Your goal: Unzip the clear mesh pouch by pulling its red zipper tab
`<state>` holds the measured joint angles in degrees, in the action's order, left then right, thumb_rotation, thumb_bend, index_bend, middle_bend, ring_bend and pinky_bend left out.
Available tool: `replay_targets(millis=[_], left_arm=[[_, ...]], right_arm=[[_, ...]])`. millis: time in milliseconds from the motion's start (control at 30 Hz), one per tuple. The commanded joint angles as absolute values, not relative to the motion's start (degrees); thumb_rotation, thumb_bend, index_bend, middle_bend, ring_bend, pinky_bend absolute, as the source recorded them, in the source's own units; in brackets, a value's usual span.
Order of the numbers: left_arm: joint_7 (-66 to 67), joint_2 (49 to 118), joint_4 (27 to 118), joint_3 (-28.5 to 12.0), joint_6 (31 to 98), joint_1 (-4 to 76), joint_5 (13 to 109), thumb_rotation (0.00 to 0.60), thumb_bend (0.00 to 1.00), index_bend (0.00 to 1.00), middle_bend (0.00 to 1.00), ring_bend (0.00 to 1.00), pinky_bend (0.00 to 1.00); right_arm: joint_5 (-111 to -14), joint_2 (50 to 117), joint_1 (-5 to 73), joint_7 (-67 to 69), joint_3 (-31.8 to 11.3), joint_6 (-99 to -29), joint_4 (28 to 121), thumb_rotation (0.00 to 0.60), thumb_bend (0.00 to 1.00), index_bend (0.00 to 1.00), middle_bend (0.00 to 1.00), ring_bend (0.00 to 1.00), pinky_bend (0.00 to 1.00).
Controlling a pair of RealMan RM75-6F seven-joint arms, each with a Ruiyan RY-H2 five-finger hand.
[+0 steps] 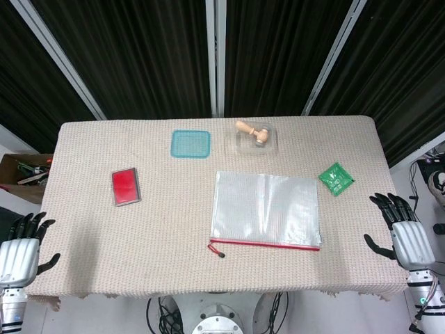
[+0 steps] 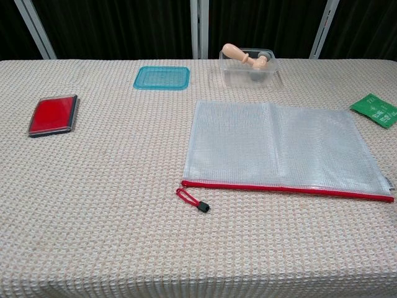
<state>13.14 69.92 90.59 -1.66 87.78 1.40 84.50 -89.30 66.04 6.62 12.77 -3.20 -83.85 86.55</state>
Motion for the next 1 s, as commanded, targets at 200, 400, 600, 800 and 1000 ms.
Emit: replay_targets(millis=[200, 400, 600, 800, 1000], left_arm=[[13.15, 69.78, 90.98, -1.28, 88.21, 0.99, 84.83, 0.600, 0.14, 0.25, 0.12, 0.08, 0.13], [12.69, 69.72, 91.22, -0.86, 89.39, 0.44, 85.96, 0.600, 0.14, 0.25, 0.12, 0.08, 0.13], [12.28, 69.87, 91.23, -0.44, 90.10, 0.09, 87.02, 0.600, 0.14, 0.25, 0.12, 0.08, 0.13], [11.59, 70.08, 90.84, -0.18, 89.80, -0.11, 86.97, 0.600, 0.14, 0.25, 0.12, 0.08, 0.13], [10.80, 70.48, 90.16, -0.22, 88.97, 0.06, 86.52, 0.600, 0.14, 0.25, 0.12, 0.08, 0.13]], right_arm=[[-91.44, 66.23, 7.77, 12.64, -2.90, -83.74, 86.38, 0.600, 0.20, 0.11, 0.09, 0.00, 0.00], [-96.29, 66.25, 10.39, 11.63, -2.18, -82.96, 87.19, 0.600, 0.20, 0.11, 0.09, 0.00, 0.00], [-102.65, 68.35, 16.95, 10.10, -1.72, -77.65, 88.93, 0.600, 0.21, 0.11, 0.12, 0.00, 0.00], [-106.47, 72.16, 26.64, 7.87, -2.29, -66.71, 90.46, 0.600, 0.21, 0.14, 0.13, 0.00, 0.00], [-106.59, 78.52, 36.53, 3.67, -4.20, -54.82, 88.95, 0.600, 0.17, 0.23, 0.15, 0.00, 0.00]])
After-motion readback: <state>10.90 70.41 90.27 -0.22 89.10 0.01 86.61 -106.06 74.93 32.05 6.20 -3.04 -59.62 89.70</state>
